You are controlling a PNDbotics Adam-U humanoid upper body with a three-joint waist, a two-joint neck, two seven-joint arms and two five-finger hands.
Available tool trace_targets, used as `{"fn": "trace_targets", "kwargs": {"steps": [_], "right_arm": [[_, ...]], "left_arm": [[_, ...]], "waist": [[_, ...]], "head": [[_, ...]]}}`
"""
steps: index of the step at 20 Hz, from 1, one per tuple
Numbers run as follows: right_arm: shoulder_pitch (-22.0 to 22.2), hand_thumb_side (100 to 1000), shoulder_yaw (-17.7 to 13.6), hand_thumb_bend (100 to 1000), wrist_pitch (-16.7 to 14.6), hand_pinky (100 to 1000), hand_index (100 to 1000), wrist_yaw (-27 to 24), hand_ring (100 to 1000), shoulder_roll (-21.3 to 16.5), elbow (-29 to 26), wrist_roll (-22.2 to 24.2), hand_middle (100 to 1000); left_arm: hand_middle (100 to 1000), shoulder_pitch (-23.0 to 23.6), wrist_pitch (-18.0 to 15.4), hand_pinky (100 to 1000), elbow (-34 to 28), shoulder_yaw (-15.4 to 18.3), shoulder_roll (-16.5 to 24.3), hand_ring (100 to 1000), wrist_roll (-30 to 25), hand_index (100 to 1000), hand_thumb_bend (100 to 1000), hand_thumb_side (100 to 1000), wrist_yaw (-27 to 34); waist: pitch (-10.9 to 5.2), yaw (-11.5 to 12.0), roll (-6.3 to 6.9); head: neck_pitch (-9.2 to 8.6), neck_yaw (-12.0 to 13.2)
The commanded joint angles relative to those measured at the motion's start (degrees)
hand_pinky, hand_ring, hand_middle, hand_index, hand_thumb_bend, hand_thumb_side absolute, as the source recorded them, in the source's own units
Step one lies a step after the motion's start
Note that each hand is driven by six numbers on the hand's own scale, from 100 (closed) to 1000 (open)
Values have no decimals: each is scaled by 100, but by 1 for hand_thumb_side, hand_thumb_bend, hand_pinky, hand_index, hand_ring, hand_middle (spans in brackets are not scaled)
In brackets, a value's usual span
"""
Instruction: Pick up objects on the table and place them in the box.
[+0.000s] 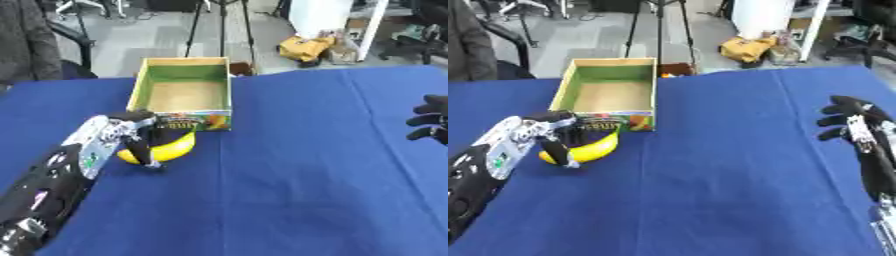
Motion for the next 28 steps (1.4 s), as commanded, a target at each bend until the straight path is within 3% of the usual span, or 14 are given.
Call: {"fn": "trace_targets", "kwargs": {"steps": [1,17,28], "right_arm": [[-57,740,-47,100,-12,506,778,-35,621,-84,-61,18,627],[-60,739,-52,100,-17,505,777,-34,620,-70,-43,25,627],[-58,738,-55,100,-22,506,777,-30,620,-67,-36,26,627]], "left_arm": [[485,-125,-12,529,7,43,93,588,-37,566,632,134,-65],[351,-127,-97,447,82,17,38,487,-181,411,497,134,-35],[321,-162,-97,435,-25,70,131,469,-477,380,491,136,131]], "waist": [[-70,-7,-12],[-52,-4,-14],[-68,10,1]], "head": [[42,19],[43,29],[54,37]]}}
